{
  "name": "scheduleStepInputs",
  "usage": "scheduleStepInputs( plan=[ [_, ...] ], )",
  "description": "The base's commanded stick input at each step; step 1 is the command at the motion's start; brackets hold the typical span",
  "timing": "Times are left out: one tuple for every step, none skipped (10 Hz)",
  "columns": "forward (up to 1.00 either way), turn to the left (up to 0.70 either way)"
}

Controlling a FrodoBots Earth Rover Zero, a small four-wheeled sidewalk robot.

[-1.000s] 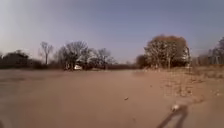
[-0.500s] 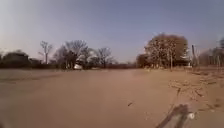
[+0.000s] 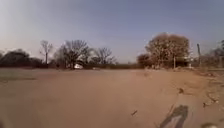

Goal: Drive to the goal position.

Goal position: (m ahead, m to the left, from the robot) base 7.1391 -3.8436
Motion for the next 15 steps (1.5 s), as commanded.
scheduleStepInputs(
  plan=[
    [0.7,0.0],
    [0.7,0.0],
    [0.7,0.0],
    [0.7,0.0],
    [0.7,0.0],
    [0.7,0.0],
    [0.7,0.0],
    [0.7,0.0],
    [0.7,0.0],
    [0.7,0.0],
    [0.7,0.0],
    [0.7,0.0],
    [0.7,0.0],
    [0.7,0.0],
    [0.7,0.0]
  ],
)
